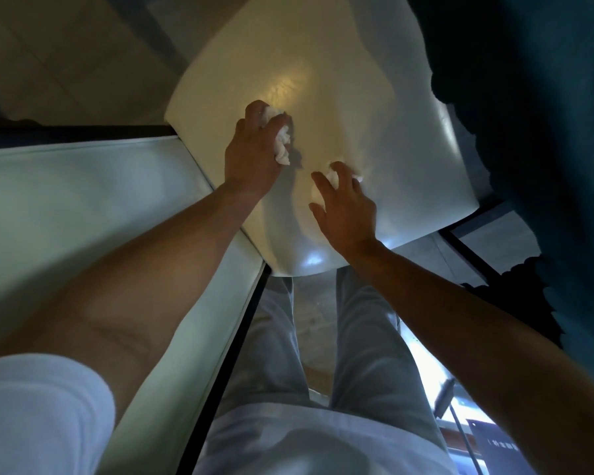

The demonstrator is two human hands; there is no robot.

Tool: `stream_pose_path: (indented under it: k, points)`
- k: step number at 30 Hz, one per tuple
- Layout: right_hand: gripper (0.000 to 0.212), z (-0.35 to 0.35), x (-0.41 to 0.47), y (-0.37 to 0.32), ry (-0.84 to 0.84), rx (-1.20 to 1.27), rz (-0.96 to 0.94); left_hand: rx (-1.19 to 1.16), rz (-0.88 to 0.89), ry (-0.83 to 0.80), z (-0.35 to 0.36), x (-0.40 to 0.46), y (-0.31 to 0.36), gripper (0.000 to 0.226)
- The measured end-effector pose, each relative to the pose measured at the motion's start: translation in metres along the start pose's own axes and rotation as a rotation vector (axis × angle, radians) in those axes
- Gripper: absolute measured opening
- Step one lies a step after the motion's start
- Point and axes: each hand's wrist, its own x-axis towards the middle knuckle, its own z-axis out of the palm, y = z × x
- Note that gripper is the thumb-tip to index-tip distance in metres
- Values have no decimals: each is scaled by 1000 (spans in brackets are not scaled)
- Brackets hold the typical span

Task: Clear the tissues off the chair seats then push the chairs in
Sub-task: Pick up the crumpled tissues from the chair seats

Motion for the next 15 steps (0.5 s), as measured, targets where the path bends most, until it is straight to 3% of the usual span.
stream_pose_path:
  k: [5,10,15]
  points:
    - [41,6,-4,5,16,-47,-76,41,-15,-27,2,-2,3,59]
    - [35,-3,8,0,-39,-15,24,-45,-29,-26,3,-4,0,47]
    - [41,-11,9,1,-16,62,38,-116,7,1,6,-8,-1,40]
